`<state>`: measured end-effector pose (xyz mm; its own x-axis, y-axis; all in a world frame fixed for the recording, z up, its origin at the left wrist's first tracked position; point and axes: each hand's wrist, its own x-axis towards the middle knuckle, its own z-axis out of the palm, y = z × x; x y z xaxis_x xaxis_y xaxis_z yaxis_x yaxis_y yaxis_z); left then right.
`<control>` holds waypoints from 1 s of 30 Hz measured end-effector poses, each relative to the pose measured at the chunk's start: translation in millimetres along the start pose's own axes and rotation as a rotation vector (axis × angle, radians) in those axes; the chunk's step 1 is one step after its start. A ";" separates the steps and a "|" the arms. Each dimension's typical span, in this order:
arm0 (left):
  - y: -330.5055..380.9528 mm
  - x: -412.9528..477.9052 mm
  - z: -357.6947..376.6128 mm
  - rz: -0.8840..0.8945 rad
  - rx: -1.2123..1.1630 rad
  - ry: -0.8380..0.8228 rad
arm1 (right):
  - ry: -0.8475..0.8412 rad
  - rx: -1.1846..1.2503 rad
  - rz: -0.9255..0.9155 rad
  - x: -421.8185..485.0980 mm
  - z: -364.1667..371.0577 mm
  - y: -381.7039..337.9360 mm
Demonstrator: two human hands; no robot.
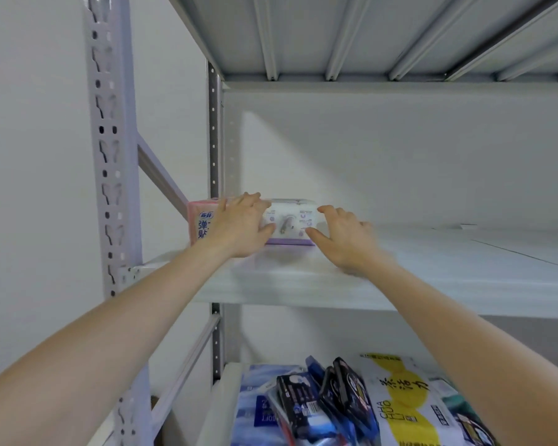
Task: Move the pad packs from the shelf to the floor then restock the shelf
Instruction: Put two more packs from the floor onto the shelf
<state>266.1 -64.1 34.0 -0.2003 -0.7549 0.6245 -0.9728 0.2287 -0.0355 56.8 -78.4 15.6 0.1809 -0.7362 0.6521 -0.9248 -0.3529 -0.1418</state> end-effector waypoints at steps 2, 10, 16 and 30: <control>8.1 -26.9 1.6 -0.024 -0.026 0.011 | 0.004 -0.070 -0.003 -26.2 -3.6 -5.4; 33.4 -132.0 11.0 -0.093 -0.077 -0.006 | -0.031 -0.184 -0.013 -132.5 -7.8 -7.7; 63.5 -188.8 21.5 -0.115 -0.074 -0.053 | -0.071 -0.199 -0.007 -193.4 -9.4 8.6; 222.5 -340.5 89.1 -0.214 -0.122 -0.273 | -0.354 -0.190 -0.032 -374.5 -15.5 97.6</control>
<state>107.6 189.0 -256.1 -0.0337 -0.9261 0.3756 -0.9785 0.1072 0.1764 -106.5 171.9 -231.0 0.2839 -0.8918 0.3523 -0.9563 -0.2903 0.0358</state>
